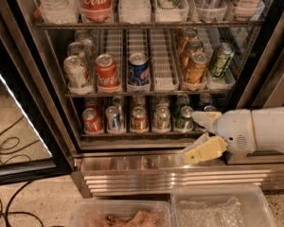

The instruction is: Pick green can from bottom shelf of fridge

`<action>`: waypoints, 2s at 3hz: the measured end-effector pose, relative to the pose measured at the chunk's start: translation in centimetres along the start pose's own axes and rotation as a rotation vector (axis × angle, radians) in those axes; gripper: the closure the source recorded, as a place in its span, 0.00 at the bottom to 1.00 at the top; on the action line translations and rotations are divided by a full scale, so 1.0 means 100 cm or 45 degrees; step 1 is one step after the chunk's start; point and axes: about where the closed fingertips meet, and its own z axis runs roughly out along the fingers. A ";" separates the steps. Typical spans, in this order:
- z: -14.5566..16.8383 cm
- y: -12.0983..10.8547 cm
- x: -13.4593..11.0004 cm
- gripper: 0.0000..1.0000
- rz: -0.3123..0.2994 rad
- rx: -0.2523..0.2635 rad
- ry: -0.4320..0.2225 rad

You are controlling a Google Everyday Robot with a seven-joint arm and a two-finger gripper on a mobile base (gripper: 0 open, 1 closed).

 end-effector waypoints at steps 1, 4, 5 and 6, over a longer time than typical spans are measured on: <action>0.032 -0.021 0.054 0.00 0.149 0.059 -0.036; 0.064 0.004 0.109 0.00 0.436 0.288 -0.064; 0.064 0.017 0.115 0.00 0.448 0.414 -0.116; 0.072 0.028 0.148 0.00 0.545 0.557 -0.203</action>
Offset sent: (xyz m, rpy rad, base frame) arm 0.0025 -0.0725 -0.1660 -0.1564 0.1174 -1.1340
